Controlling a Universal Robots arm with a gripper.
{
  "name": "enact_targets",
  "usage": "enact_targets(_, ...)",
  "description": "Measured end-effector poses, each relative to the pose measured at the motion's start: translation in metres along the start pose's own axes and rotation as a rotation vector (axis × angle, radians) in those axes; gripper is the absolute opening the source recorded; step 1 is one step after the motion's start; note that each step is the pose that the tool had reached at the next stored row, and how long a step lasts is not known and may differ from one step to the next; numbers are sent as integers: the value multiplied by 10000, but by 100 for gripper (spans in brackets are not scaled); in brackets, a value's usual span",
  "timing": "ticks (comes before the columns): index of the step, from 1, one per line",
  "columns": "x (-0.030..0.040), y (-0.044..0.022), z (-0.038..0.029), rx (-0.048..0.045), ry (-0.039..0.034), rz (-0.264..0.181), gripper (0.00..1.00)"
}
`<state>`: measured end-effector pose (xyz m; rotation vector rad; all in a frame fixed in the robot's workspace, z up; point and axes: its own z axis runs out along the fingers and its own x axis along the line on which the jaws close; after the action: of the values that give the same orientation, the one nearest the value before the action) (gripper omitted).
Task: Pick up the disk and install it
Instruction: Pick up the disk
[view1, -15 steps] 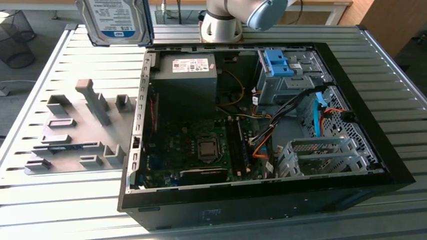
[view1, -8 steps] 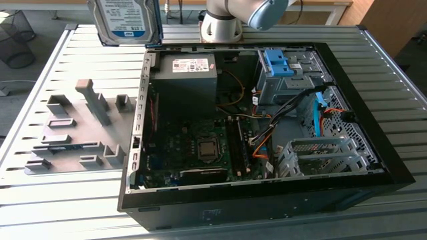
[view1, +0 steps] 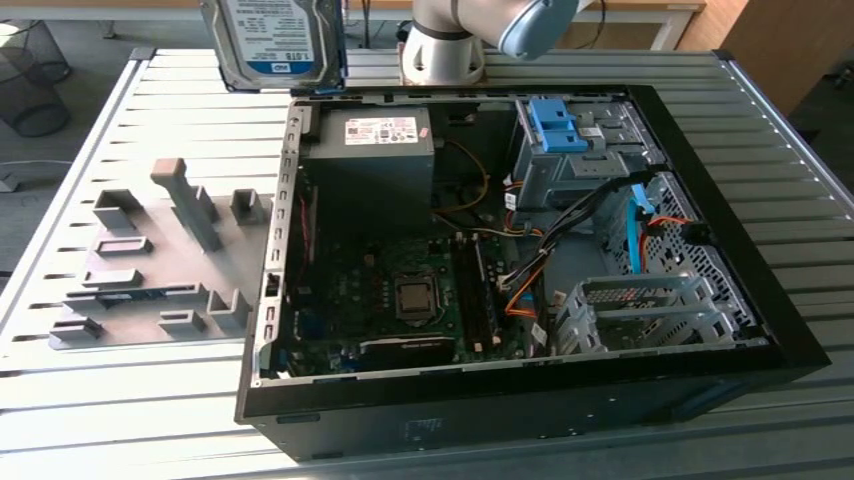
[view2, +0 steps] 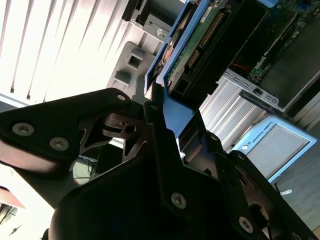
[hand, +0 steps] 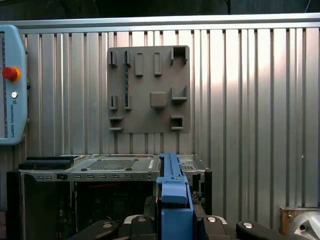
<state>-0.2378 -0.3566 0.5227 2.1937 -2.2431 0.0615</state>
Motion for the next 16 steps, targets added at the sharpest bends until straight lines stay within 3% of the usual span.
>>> enact_targets(16, -9, -387, 10, 0, 0, 0, 36)
